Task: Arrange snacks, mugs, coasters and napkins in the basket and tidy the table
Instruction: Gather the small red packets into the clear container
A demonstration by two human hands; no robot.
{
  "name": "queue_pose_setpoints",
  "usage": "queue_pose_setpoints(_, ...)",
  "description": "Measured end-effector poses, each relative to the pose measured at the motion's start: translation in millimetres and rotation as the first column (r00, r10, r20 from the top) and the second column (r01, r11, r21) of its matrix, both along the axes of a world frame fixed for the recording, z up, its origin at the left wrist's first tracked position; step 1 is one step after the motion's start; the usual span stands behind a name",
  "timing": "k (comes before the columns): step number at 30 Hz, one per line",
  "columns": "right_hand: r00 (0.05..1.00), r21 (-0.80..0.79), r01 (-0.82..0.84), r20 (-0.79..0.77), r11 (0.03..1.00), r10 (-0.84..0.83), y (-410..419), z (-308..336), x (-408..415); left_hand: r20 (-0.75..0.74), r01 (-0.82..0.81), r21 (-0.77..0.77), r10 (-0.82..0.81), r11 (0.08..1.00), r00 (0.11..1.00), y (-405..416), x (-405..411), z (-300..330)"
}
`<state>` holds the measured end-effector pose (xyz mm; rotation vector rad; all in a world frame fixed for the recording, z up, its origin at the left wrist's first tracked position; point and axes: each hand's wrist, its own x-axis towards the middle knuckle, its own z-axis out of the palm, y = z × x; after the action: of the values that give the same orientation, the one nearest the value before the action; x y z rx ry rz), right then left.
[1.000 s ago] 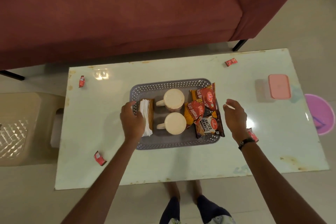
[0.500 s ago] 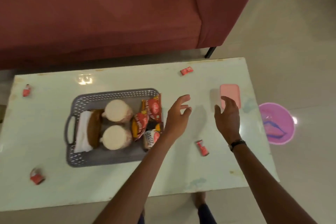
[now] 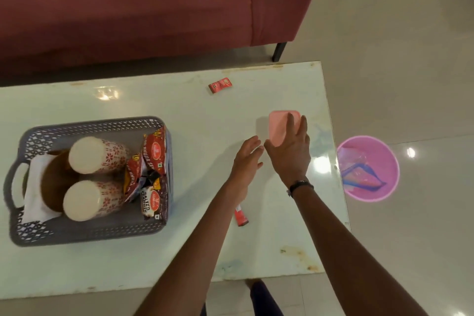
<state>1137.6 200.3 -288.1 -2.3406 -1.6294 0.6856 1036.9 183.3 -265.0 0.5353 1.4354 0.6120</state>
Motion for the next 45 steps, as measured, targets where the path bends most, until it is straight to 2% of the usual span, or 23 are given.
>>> queue_pose_setpoints(3, 0.997, -0.017, -0.018, -0.079, 1.0, 0.017, -11.5, 7.4, 1.3, 0.017, -0.02, -0.047, 0.021, 0.999, 1.0, -7.9, -3.0, -1.1)
queue_pose_setpoints(9, 0.925, -0.062, 0.027, -0.378, 0.998, -0.049, -54.0, 36.4, -21.1, 0.137, -0.097, -0.207, 0.127, 0.973, 0.982, -19.1, -12.7, -3.0)
queue_pose_setpoints(13, 0.888, 0.027, 0.054, -0.459, 0.998, -0.035, -70.9, 44.9, -34.0, 0.206, -0.123, -0.21, 0.167, 0.97, 0.964, -19.8, -23.1, -1.5)
queue_pose_setpoints(15, 0.85, 0.006, 0.08, -0.523, 0.997, -0.065, -72.5, 49.7, -36.4, 0.208, -0.131, -0.211, 0.175, 0.969, 0.962, -18.4, -27.1, -1.6)
queue_pose_setpoints(18, 0.715, -0.054, 0.093, -0.691, 0.994, -0.104, -69.9, 59.2, -31.1, 0.245, -0.146, -0.228, 0.202, 0.963, 0.948, -17.7, -37.0, -4.3)
queue_pose_setpoints(21, 0.512, -0.148, 0.055, -0.845, 0.987, -0.155, -64.0, 63.1, -19.2, 0.335, -0.159, -0.22, 0.228, 0.963, 0.914, -19.6, -50.1, -6.1)
queue_pose_setpoints(22, 0.455, -0.18, 0.046, -0.872, 0.983, -0.181, -62.0, 63.4, -16.0, 0.326, -0.151, -0.197, 0.21, 0.969, 0.922, -19.5, -51.1, -4.4)
queue_pose_setpoints(24, 0.401, -0.225, 0.045, -0.888, 0.973, -0.224, -59.6, 63.7, -12.8, 0.282, -0.131, -0.157, 0.171, 0.979, 0.944, -19.8, -49.1, 0.0)
queue_pose_setpoints(26, 0.384, -0.26, 0.046, -0.887, 0.965, -0.257, -59.2, 61.5, -13.0, 0.251, -0.13, -0.133, 0.16, 0.982, 0.955, -20.0, -46.9, 2.1)
queue_pose_setpoints(29, 0.406, -0.277, -0.009, -0.879, 0.961, -0.25, -63.5, 52.8, -15.7, 0.147, -0.109, -0.087, 0.121, 0.99, 0.982, -22.9, -52.0, 0.1)
queue_pose_setpoints(31, 0.385, -0.298, -0.025, -0.884, 0.954, -0.266, -66.9, 48.9, -15.5, 0.116, -0.146, -0.11, 0.159, 0.983, 0.98, -25.1, -57.2, -5.0)
queue_pose_setpoints(34, 0.278, -0.354, 0.015, -0.897, 0.935, -0.344, -71.4, 43.0, -8.1, 0.045, -0.277, -0.146, 0.286, 0.95, 0.957, -25.4, -66.6, -13.3)
queue_pose_setpoints(37, 0.124, -0.487, 0.187, -0.85, 0.853, -0.512, -70.0, 34.1, 4.3, -0.1, -0.285, -0.107, 0.275, 0.953, 0.956, -19.7, -76.1, -22.9)
queue_pose_setpoints(39, 0.064, -0.533, 0.258, -0.823, 0.806, -0.565, -67.9, 28.0, 13.0, -0.147, -0.259, -0.094, 0.244, 0.961, 0.959, -14.8, -80.9, -27.7)
queue_pose_setpoints(42, 0.12, -0.501, 0.287, -0.827, 0.816, -0.55, -61.2, 21.4, 21.5, -0.157, -0.219, -0.084, 0.204, 0.972, 0.966, -8.2, -86.6, -30.0)
queue_pose_setpoints(45, 0.319, -0.406, 0.323, -0.804, 0.855, -0.502, -50.2, 13.5, 23.2, -0.224, -0.173, -0.081, 0.151, 0.982, 0.963, -6.8, -90.9, -29.8)
